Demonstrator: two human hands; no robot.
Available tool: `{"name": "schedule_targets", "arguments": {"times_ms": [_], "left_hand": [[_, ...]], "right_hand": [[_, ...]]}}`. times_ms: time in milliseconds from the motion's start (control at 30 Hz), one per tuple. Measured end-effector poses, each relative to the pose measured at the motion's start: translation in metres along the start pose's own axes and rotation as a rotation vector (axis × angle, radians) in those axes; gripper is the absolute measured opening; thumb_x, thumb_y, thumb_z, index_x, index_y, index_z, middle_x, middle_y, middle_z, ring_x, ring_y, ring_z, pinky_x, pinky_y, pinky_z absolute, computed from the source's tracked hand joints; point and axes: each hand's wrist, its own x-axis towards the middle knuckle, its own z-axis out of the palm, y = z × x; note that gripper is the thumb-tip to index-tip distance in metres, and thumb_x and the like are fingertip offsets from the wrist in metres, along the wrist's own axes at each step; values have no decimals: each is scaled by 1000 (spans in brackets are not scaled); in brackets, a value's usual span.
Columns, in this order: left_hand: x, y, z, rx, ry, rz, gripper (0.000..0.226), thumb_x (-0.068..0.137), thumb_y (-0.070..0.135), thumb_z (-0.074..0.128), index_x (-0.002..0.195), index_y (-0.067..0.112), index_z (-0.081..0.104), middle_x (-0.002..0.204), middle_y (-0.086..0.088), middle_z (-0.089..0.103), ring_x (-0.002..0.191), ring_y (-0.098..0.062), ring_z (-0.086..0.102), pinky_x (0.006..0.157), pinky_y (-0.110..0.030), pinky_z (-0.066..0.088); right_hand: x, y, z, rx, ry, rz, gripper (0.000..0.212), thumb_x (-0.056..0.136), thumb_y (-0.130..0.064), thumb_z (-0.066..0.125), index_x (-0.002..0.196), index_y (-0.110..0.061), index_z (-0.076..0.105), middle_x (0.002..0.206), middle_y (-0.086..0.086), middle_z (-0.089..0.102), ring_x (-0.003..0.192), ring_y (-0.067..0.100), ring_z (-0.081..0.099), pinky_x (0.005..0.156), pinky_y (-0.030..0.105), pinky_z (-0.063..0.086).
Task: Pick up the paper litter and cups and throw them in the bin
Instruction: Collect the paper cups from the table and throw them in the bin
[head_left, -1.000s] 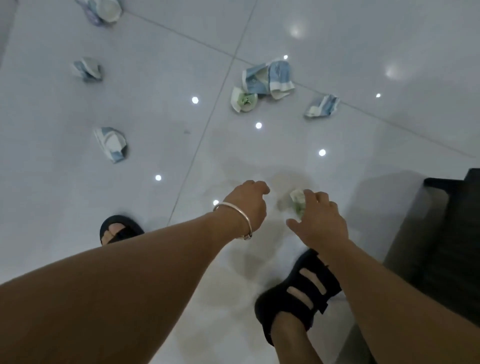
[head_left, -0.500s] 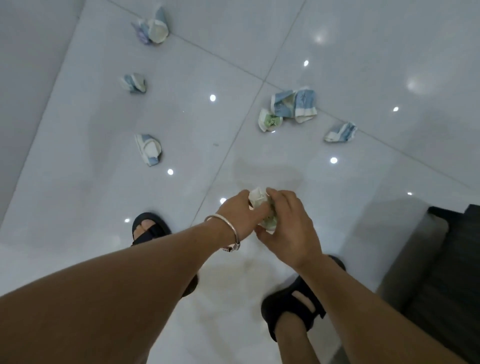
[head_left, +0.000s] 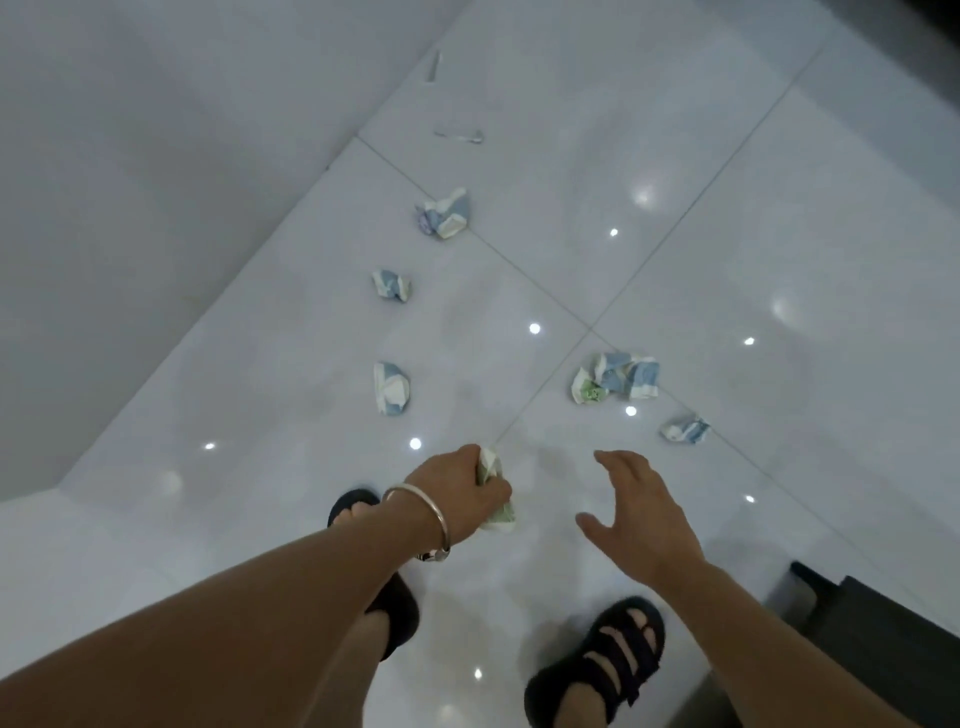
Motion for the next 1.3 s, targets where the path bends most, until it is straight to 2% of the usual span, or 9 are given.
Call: {"name": "schedule_targets", "arguments": {"times_ms": [167, 333, 433, 500, 633, 733, 967, 1067, 1300], "left_hand": [[40, -20, -3, -119, 81, -124, 21, 87, 43, 47, 86, 23, 53, 84, 3, 59, 80, -17, 56, 69, -30, 43], [100, -12, 43, -199, 97, -203, 23, 89, 39, 44, 79, 19, 50, 80, -1, 57, 73, -17, 53, 62, -30, 41], [141, 6, 79, -253, 86, -226, 21, 90, 37, 45, 79, 19, 48, 79, 0, 55, 80, -24, 58, 72, -34, 48], [165, 17, 98, -249, 84, -210, 19, 90, 35, 45, 81, 18, 48, 80, -2, 54, 81, -25, 56, 71, -32, 45], [190, 25, 119, -215, 87, -182, 20, 90, 32, 44, 97, 14, 44, 80, 0, 52, 78, -22, 52, 68, -32, 43], [185, 26, 119, -174, 77, -206, 17, 90, 33, 46, 96, 17, 42, 77, 5, 48, 73, -18, 49, 63, -30, 37], [121, 69, 66, -3, 108, -222, 13, 87, 35, 49, 82, 23, 47, 81, 2, 56, 74, -18, 54, 62, -29, 38], [87, 116, 28, 130, 118, -164, 21, 87, 37, 50, 73, 25, 40, 76, 3, 51, 69, -14, 49, 57, -29, 33], [-27, 229, -51, 390, 89, 30, 23, 89, 39, 50, 77, 22, 39, 73, 6, 44, 74, -18, 47, 64, -29, 34]], "right_hand": [[79, 24, -7, -11, 72, 263, 78, 83, -34, 70, 148, -14, 30, 147, 11, 32, 130, 33, 39, 100, 47, 40], [155, 68, 2, -93, 134, 196, 82, 80, -27, 74, 147, -13, 29, 147, 14, 28, 125, 40, 39, 98, 48, 40], [189, 105, 10, -245, 94, 178, 92, 78, -32, 76, 149, -22, 19, 153, 7, 14, 128, 37, 35, 94, 47, 44], [205, 130, 17, -281, 61, 171, 96, 76, -33, 77, 149, -25, 16, 154, 5, 11, 127, 37, 34, 92, 48, 45], [219, 154, 36, -210, 121, 130, 92, 73, -32, 78, 147, -20, 24, 142, 13, 30, 118, 41, 39, 84, 47, 45], [208, 147, 43, -187, 170, 119, 86, 71, -29, 78, 142, -11, 32, 131, 19, 40, 111, 41, 42, 83, 45, 43], [123, 85, 0, -18, 119, 126, 91, 76, -41, 71, 147, -13, 21, 135, 11, 35, 115, 31, 42, 88, 40, 46], [80, 58, -42, 117, 86, 135, 93, 76, -43, 69, 149, -20, 16, 141, 4, 31, 121, 27, 40, 90, 36, 44], [-43, 12, -174, 266, 161, 264, 93, 79, -44, 66, 152, -25, 11, 145, -3, 28, 128, 21, 37, 94, 31, 42]]}}
